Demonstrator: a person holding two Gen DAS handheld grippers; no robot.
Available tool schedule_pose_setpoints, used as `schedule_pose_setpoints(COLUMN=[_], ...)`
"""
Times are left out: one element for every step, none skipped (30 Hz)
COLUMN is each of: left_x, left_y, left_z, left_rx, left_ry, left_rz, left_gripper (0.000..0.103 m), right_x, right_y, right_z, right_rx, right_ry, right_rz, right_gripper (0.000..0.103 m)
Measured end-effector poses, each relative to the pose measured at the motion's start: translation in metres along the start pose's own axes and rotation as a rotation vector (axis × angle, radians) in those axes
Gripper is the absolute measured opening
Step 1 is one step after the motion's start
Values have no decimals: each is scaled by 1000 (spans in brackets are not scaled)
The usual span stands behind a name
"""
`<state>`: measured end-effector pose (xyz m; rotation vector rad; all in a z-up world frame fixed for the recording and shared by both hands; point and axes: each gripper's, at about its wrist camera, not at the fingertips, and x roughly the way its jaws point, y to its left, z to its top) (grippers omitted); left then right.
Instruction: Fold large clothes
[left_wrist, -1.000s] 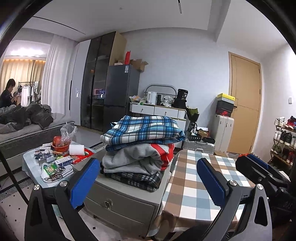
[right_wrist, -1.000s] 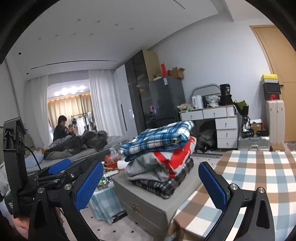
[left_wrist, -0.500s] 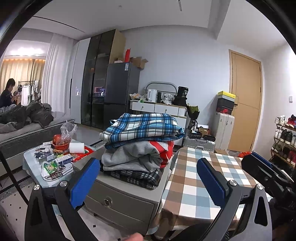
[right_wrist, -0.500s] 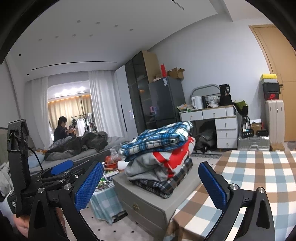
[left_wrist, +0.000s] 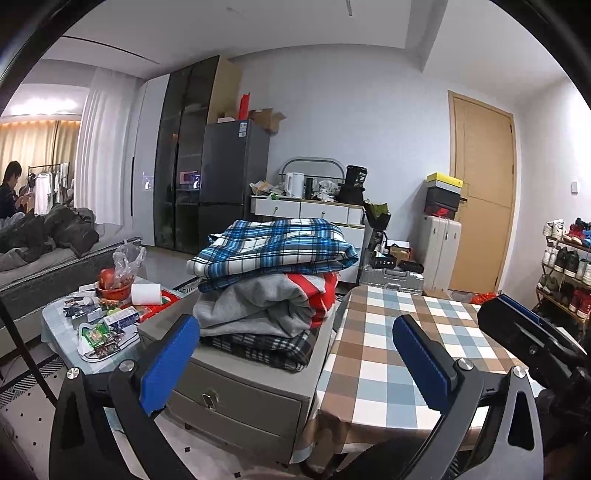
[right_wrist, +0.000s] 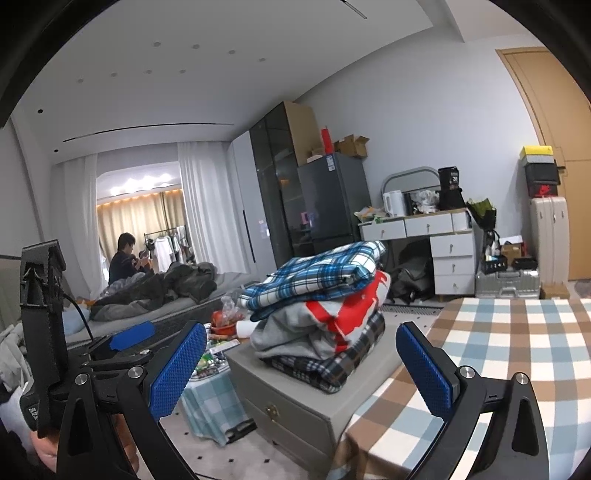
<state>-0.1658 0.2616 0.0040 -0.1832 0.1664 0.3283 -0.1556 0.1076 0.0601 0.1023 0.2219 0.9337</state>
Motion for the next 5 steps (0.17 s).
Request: schedule_pose_setpoints(left_x=[0,0,0,1,1], left_y=[-1,-1,-2,-2,-3], left_z=[0,0,0,-1,-1], left_rx=[2,2,1,1,1], left_ry=[2,3,4,6,8], left_rz=[1,2,-1,-4,-5], left_gripper=[102,102,102,102,102], right_x=[0,0,0,0,-1], right_y=[0,-1,-2,-3,-4], right_z=[0,0,0,0,0], right_rx=[1,5,11,16,22], right_ry=[0,0,1,0,1], right_rz=[1,0,0,0,-1], right_gripper=[103,103,103,103,103])
